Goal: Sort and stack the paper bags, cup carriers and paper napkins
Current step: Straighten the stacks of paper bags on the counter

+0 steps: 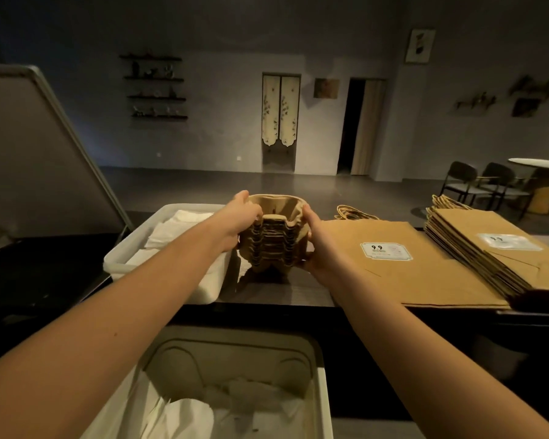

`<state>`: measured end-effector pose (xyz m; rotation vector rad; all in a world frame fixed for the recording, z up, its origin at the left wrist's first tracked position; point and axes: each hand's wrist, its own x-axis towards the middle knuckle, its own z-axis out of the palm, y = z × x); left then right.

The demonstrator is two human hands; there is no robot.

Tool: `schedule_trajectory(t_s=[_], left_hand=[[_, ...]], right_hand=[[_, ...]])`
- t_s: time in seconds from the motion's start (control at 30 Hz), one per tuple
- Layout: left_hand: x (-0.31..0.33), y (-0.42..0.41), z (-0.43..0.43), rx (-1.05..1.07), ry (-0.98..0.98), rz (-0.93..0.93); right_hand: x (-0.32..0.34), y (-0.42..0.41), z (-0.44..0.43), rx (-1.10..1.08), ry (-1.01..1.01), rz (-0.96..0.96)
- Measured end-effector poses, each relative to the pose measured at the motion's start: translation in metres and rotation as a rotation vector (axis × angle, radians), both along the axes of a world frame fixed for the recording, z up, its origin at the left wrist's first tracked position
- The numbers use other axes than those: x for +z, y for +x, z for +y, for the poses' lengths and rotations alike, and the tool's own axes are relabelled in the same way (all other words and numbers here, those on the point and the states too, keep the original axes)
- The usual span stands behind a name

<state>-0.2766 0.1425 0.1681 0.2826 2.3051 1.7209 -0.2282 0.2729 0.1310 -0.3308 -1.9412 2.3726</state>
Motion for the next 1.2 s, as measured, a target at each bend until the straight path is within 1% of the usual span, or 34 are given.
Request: schedule_trajectory(t_s=[0.07,0.13,0.2,0.27,0.33,0.37,0.4,0.47,0.57,0.67,0.77,0.9,1.03,1.2], left_hand=[[0.002,0.004,-0.003,0.002,0.009,0.004],[0.006,0.009,-0.001,0.023,-0.060,0.080],[0.014,0.018,0.006,0.089,-0.204,0.274],[0.023,0.029,0.016,0.178,-0.294,0.541],[0.031,0.049,0.033,0.153,-0.244,0.748],[0.033,0.060,0.043,0.083,-0.195,0.794],[0.033,0.071,0.055,-0.007,-0.149,0.797],[0.024,0.088,0.078,-0.168,-0.136,0.700],[-0.001,0.091,0.109,-0.274,-0.222,0.429],[-0.024,0.081,0.124,-0.222,-0.245,0.177],[-0.040,0.072,0.133,-0.138,-0.236,0.005],[-0.044,0.057,0.145,-0.043,-0.205,-0.077],[-0.039,0.045,0.155,0.063,-0.169,-0.129],[-0.037,0.036,0.161,0.158,-0.116,-0.187]], right_hand=[[0.002,0.001,-0.002,-0.001,0.017,-0.018],[0.004,0.003,0.003,-0.051,0.086,-0.024],[0.009,0.010,0.021,-0.151,0.188,-0.010],[0.013,0.019,0.044,-0.220,0.298,-0.009],[0.014,0.033,0.073,-0.267,0.432,0.003],[0.014,0.040,0.088,-0.284,0.515,0.004],[0.012,0.047,0.104,-0.302,0.601,-0.003],[0.007,0.058,0.132,-0.346,0.745,-0.048],[-0.001,0.073,0.159,-0.374,0.883,-0.170],[-0.007,0.078,0.175,-0.311,1.032,-0.278],[-0.012,0.076,0.185,-0.207,1.119,-0.356],[-0.018,0.071,0.195,-0.146,1.264,-0.382],[-0.029,0.075,0.195,-0.192,1.294,-0.371],[-0.036,0.083,0.198,-0.247,1.266,-0.258]])
